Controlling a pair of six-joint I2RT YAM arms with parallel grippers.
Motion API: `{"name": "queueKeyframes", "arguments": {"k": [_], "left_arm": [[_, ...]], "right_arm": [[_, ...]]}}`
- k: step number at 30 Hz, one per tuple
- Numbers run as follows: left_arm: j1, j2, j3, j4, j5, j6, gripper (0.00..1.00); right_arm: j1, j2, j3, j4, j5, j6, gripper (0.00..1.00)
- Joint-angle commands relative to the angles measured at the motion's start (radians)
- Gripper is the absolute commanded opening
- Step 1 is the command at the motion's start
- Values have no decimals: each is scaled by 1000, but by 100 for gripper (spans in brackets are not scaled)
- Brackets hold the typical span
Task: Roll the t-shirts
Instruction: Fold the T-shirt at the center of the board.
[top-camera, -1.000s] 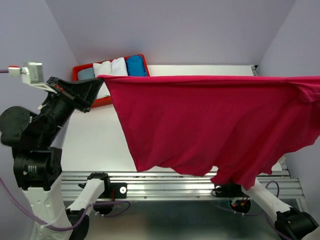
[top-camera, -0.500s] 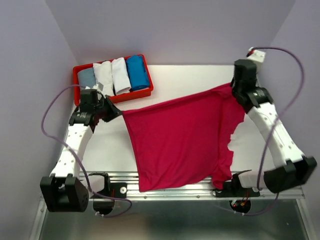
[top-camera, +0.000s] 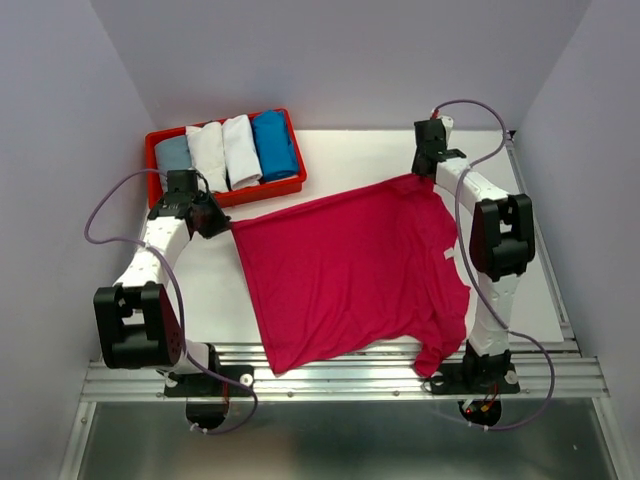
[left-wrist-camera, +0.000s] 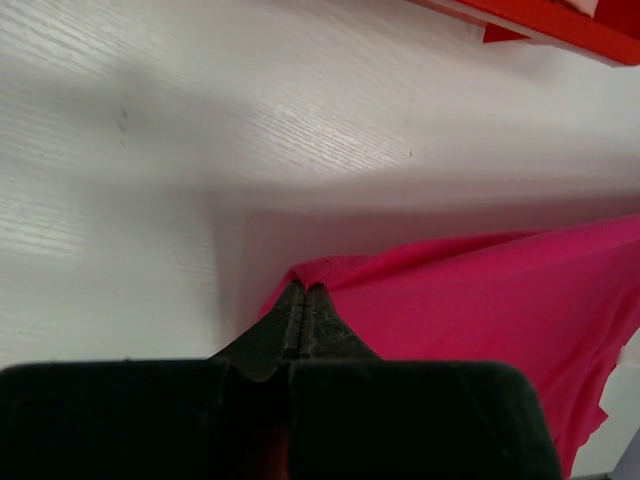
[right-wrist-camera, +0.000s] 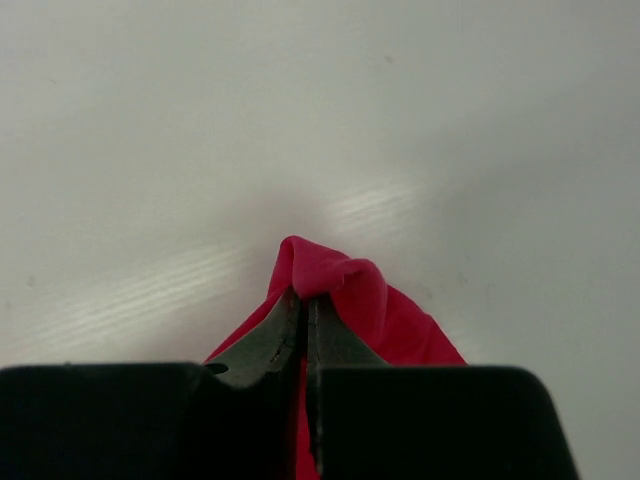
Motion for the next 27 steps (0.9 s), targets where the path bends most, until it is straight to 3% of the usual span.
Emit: {"name": "queueKeyframes", "arguments": {"k": [1, 18, 27], "left_arm": [[38, 30, 65, 2, -91, 42, 0], [59, 113, 114, -1, -85, 30, 0], [59, 104, 106, 4, -70, 30, 0]], "right_arm": [[-16, 53, 163, 108, -22, 37, 1], [-16, 302, 520, 131, -189, 49, 1], [-16, 148, 344, 79, -226, 134, 1]]}}
